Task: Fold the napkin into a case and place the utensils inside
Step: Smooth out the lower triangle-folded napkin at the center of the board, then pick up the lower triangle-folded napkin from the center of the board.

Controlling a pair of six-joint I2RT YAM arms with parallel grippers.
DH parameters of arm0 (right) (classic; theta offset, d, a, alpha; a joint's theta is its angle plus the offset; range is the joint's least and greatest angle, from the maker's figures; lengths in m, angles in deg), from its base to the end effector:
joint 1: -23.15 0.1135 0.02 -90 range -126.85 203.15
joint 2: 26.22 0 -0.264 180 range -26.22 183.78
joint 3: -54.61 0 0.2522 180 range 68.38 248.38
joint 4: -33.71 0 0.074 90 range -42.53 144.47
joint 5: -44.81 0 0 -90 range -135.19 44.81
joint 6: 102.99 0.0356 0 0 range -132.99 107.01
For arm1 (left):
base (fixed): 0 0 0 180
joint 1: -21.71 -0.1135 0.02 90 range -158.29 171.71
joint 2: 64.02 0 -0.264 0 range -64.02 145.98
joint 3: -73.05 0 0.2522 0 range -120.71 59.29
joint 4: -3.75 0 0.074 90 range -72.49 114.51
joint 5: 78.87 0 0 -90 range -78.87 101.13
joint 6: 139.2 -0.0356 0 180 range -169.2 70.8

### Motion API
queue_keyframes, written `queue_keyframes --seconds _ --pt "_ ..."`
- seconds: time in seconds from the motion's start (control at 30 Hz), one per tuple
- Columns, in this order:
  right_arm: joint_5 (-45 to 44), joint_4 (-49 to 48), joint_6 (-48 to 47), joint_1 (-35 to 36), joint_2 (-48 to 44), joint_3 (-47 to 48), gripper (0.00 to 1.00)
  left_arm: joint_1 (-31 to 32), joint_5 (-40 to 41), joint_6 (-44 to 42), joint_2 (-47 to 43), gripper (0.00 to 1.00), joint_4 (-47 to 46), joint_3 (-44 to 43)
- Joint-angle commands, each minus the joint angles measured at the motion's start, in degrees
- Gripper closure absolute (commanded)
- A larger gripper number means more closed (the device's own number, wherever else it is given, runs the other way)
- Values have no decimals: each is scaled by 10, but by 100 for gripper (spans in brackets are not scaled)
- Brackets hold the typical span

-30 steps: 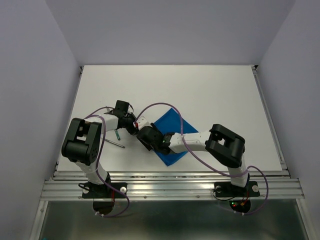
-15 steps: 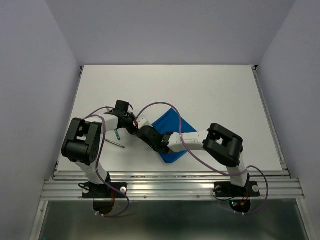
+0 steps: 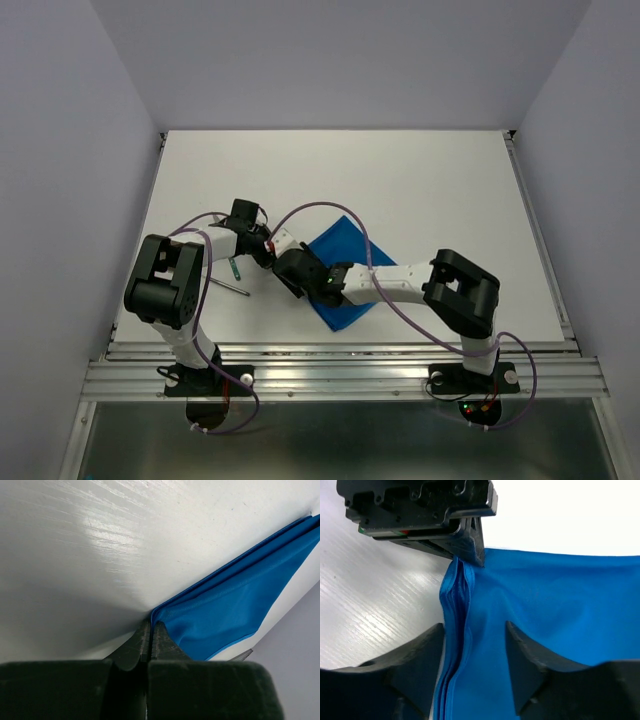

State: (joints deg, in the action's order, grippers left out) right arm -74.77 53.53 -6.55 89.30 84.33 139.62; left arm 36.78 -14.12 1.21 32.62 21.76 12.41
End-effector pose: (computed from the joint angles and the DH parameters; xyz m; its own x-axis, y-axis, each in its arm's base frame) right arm 0.1835 0.3715 0.1773 -0.3594 -0.5716 -0.7376 -0.6188 0.7377 -0.2702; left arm 0.3021 -0.0971 0.1416 -0.8657 -0.4887 -0.1085 -0.2980 0.6772 -0.6728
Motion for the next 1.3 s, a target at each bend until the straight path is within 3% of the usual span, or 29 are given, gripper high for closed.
queue_keyframes --seconds 0.0,0.43,0.6,0.77,0.9,1.1,1.2,1.23,1.27 --pt "-29 6 -4 6 -17 28 39 4 5 -5 1 100 8 -16" --pt "-9 8 -6 6 50 76 37 4 6 -8 -1 100 10 -12" --pt "-4 5 -2 6 56 74 31 4 6 -8 0 100 10 -12" --pt "-17 3 -5 6 81 77 33 4 6 -8 0 100 10 -12" --pt "-37 -14 -9 6 91 67 51 4 6 -7 -1 100 10 -13" --pt "-50 -33 -13 6 91 66 69 4 6 -8 -2 100 13 -14" --pt "-36 -36 -10 6 91 71 88 4 6 -9 -4 100 13 -12" --pt "-28 -36 -7 1 88 72 99 4 6 -13 -6 100 12 -12" --pt "4 -35 -6 1 83 70 99 4 7 -14 -7 100 13 -12"
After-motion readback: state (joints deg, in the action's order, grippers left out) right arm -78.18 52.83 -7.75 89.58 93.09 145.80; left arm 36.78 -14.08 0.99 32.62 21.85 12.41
